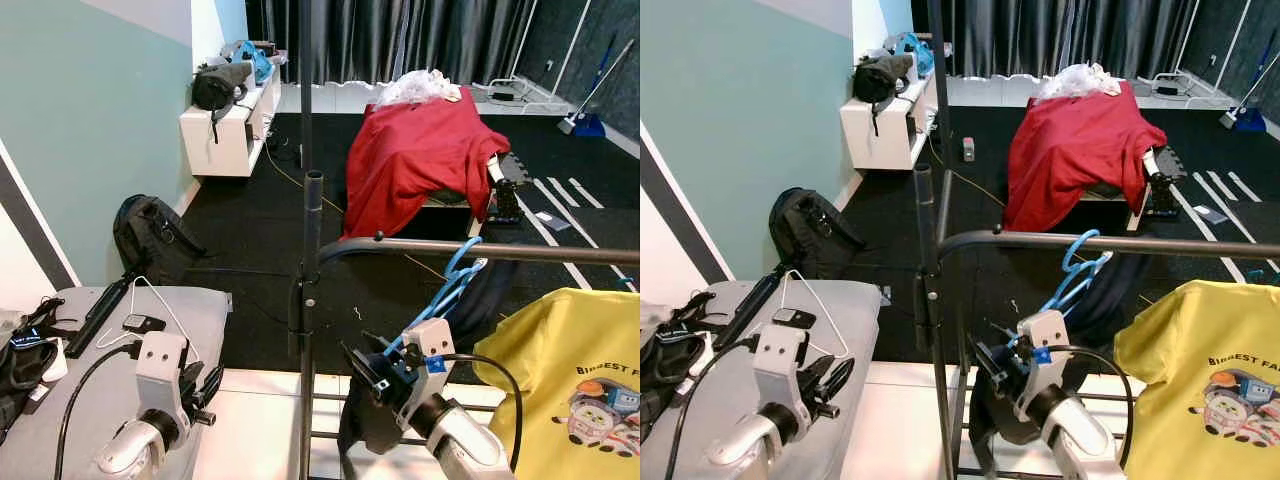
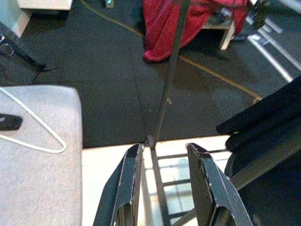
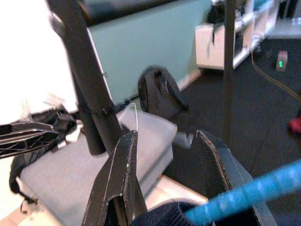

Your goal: Hang hanger

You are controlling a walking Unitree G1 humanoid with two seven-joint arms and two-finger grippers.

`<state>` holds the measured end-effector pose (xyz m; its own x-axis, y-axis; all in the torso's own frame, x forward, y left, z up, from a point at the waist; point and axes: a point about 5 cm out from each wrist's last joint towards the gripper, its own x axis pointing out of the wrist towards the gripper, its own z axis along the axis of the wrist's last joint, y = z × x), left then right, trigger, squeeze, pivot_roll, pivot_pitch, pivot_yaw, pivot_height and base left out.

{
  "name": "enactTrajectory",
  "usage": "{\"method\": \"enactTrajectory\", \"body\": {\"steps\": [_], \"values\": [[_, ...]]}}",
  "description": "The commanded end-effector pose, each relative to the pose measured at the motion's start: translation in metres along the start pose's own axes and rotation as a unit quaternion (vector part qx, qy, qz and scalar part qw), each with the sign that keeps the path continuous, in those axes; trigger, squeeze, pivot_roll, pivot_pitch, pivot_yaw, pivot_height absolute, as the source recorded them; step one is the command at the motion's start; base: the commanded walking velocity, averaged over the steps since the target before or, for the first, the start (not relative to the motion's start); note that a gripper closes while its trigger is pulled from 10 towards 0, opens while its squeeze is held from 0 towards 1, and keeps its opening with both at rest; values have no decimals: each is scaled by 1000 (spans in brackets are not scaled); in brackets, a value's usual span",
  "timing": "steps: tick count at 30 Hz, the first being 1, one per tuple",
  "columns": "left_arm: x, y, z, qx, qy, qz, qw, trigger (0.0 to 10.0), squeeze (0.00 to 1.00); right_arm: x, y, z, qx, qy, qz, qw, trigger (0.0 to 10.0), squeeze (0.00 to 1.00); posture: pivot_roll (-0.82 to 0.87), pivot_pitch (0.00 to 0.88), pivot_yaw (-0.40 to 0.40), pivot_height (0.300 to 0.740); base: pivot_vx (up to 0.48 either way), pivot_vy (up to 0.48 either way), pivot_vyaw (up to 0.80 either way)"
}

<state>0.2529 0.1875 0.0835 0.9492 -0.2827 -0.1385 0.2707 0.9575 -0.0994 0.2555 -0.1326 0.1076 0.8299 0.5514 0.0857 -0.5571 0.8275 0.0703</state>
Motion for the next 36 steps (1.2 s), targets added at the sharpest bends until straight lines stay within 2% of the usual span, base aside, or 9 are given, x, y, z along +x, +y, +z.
{"method": "enactTrajectory", "body": {"steps": [1,2,4,8,12,14,18,25,36], "values": [[2,-2,9,-1,-28,-7,1000,10000,0,-4,-1,7,-12,-24,3,1000,10000,0,-79,27,-4,735,0,0,0],[2,-2,9,-1,-28,-7,1000,10000,0,-4,-1,7,-12,-24,3,1000,10000,0,-79,27,-4,735,0,0,0],[6,-2,12,23,-36,10,999,10000,0,-5,-2,9,-41,-24,0,999,10000,0,-76,34,-5,735,0,0,0],[9,-2,12,28,-37,22,999,10000,0,-4,-1,10,-51,-28,-4,998,10000,0,-76,34,-5,735,0,0,0],[10,-5,17,6,-50,21,999,10000,0,-1,-1,16,-38,-42,-17,998,10000,0,-76,39,-6,735,0,0,0],[11,-7,22,-19,-64,21,998,10000,0,1,-2,18,-22,-48,-29,998,10000,0,-78,45,-7,735,0,0,0],[12,-7,24,-34,-71,20,997,10000,0,1,-3,18,-17,-50,-31,998,10000,0,-80,47,-5,735,0,0,0],[13,-7,25,-33,-73,15,997,10000,0,1,-3,17,-15,-50,-30,998,10000,0,-80,47,-5,735,0,0,0],[13,-13,25,-28,-75,-6,997,10000,0,3,-2,19,-12,-57,-31,998,10000,0,-79,52,-4,735,-364,0,0]]}}
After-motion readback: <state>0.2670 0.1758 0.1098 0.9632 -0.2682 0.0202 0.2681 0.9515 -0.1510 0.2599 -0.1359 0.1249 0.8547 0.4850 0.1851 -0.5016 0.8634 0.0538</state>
